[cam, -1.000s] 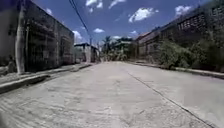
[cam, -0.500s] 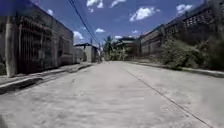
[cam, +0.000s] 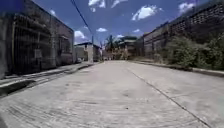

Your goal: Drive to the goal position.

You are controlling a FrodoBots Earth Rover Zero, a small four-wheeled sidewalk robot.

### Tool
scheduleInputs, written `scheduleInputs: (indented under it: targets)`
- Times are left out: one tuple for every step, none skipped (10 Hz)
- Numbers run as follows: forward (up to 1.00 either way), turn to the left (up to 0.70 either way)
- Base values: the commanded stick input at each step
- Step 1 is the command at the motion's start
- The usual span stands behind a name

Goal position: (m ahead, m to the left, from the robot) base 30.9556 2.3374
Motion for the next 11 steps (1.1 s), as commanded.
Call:
scheduleInputs:
  targets:
    - [1.0,0.0]
    - [1.0,0.0]
    - [1.0,0.0]
    - [1.0,0.0]
    - [1.0,0.0]
    - [1.0,0.0]
    - [1.0,0.0]
    - [1.0,0.0]
    - [1.0,0.0]
    - [1.0,0.0]
    - [1.0,0.0]
